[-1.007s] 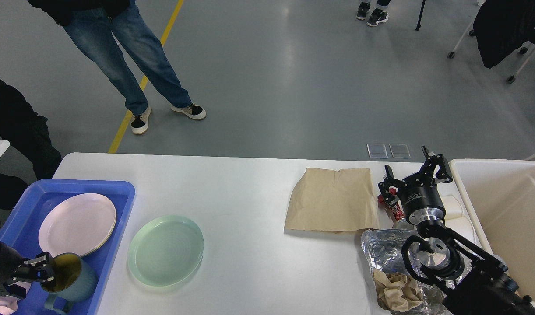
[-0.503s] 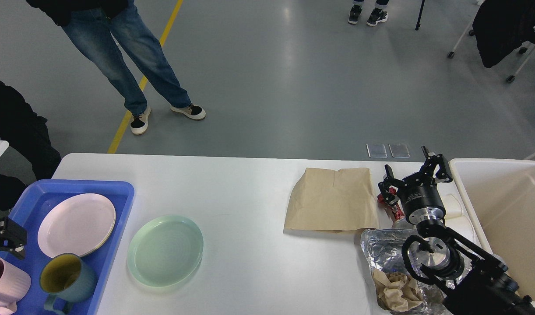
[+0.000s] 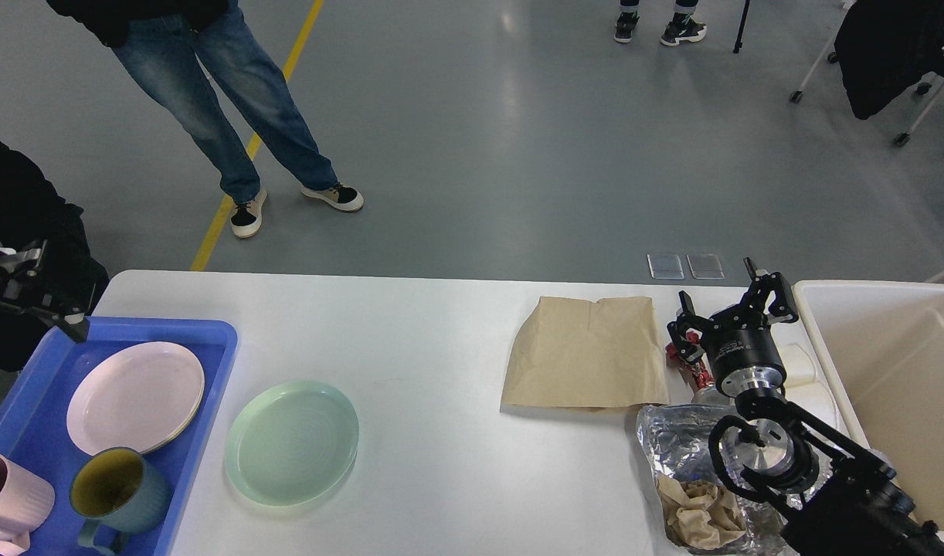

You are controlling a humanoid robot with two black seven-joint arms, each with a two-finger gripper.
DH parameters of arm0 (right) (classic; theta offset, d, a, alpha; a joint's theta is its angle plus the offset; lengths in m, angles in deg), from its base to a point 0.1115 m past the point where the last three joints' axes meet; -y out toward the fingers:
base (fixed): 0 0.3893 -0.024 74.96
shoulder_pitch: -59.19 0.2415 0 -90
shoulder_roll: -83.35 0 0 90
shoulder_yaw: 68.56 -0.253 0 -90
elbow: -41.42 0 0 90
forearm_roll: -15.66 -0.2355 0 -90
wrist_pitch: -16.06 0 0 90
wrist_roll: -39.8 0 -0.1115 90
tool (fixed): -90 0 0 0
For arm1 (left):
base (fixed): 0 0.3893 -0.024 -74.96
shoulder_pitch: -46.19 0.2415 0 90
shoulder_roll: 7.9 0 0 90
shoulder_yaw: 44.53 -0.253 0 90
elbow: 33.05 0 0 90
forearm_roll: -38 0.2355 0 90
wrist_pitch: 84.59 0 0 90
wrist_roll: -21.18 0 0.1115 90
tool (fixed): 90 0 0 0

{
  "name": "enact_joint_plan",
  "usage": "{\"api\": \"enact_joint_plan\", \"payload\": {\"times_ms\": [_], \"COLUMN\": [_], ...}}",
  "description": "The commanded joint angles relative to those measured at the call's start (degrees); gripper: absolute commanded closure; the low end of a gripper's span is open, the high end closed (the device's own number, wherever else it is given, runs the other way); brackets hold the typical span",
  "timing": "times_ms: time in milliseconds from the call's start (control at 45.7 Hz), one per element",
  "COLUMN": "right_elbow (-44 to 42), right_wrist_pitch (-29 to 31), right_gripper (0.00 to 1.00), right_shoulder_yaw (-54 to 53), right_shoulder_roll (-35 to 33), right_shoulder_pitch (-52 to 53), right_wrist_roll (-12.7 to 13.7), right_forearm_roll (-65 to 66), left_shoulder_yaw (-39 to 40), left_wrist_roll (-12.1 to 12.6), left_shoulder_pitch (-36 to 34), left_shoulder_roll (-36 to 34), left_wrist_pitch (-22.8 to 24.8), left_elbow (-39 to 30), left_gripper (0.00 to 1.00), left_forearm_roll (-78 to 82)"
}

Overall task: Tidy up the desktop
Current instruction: 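Release the olive mug and raise the left gripper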

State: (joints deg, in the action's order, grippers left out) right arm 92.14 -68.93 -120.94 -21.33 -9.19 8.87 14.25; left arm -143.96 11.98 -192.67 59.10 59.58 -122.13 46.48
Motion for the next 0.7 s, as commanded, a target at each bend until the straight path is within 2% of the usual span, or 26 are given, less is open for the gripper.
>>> {"api": "enact_joint_plan", "payload": {"times_ms": [0, 241, 678], "right_elbow": [0.0, 0.0, -0.1], "right_wrist_pitch": [-0.1, 0.0, 0.0], "right_gripper": [0.0, 0.0, 0.0], "right_shoulder_yaw": [0.0, 0.0, 0.0], "right_shoulder_roll": [0.0, 0.0, 0.0], "right_shoulder_pitch": [0.0, 0.0, 0.0], "right_wrist_roll": [0.0, 0.0, 0.0], "right_forearm_roll": [0.0, 0.0, 0.0], "left_shoulder_yaw": [1.0, 4.6, 6.8], "left_wrist_roll": [-3.6, -4.5, -4.6], "left_shoulder_pitch": [-5.6, -8.5, -6.0], "left_shoulder_roll": [7.1, 14.4, 15.4], "left_wrist_pitch": [0.8, 0.8, 0.8], "left_elbow": [-0.1, -0.1, -0.2], "left_gripper": [0.04, 0.04, 0.04], "left_forearm_roll": [-5.3, -11.0, -11.2]}}
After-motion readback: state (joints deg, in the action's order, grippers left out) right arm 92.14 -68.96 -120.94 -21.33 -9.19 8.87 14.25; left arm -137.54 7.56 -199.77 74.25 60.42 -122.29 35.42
